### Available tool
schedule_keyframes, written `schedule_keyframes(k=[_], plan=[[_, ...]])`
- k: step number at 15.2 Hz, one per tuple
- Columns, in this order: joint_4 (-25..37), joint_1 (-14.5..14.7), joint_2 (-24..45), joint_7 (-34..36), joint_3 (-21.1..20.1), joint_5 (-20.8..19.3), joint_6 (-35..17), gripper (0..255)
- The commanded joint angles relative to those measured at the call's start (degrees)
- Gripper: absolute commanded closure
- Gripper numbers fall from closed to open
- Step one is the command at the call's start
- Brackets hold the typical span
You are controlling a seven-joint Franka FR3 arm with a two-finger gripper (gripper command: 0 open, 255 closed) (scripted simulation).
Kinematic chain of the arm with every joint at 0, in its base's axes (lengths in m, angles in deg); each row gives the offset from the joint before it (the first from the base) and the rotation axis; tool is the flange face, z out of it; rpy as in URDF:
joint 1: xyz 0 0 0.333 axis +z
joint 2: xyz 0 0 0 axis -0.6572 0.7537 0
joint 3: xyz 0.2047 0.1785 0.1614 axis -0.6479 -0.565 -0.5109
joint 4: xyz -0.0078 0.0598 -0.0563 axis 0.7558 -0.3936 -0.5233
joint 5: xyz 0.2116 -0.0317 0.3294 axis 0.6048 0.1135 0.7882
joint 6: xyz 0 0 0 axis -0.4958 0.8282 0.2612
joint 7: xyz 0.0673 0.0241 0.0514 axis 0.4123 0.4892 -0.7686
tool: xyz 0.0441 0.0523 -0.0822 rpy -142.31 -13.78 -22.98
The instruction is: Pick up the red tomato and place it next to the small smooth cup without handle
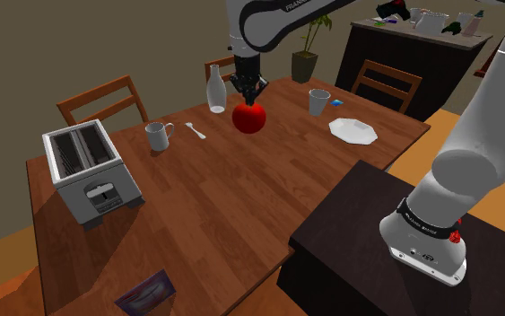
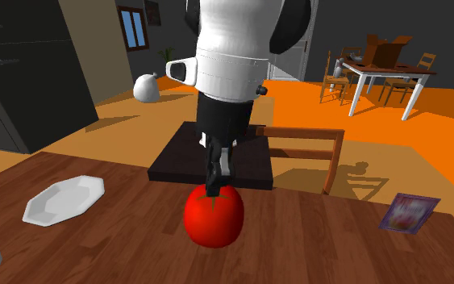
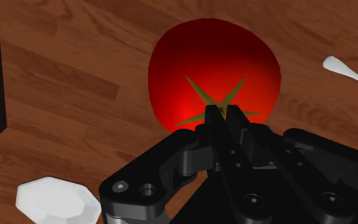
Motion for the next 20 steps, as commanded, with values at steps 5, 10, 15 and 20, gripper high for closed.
schedule_keyframes(k=[5,10,15,20], plan=[[-2.36,-4.88,-2.09,-8.28,3.1,1.26,-1.95,255],[-2.63,-8.69,-2.27,-15.01,5.92,1.76,-3.21,255],[-1.21,-12.35,-1.1,-21.49,8.64,1.98,-3.96,255],[1.91,-15.85,1.32,-27.73,11.17,2.1,-4.15,255]])
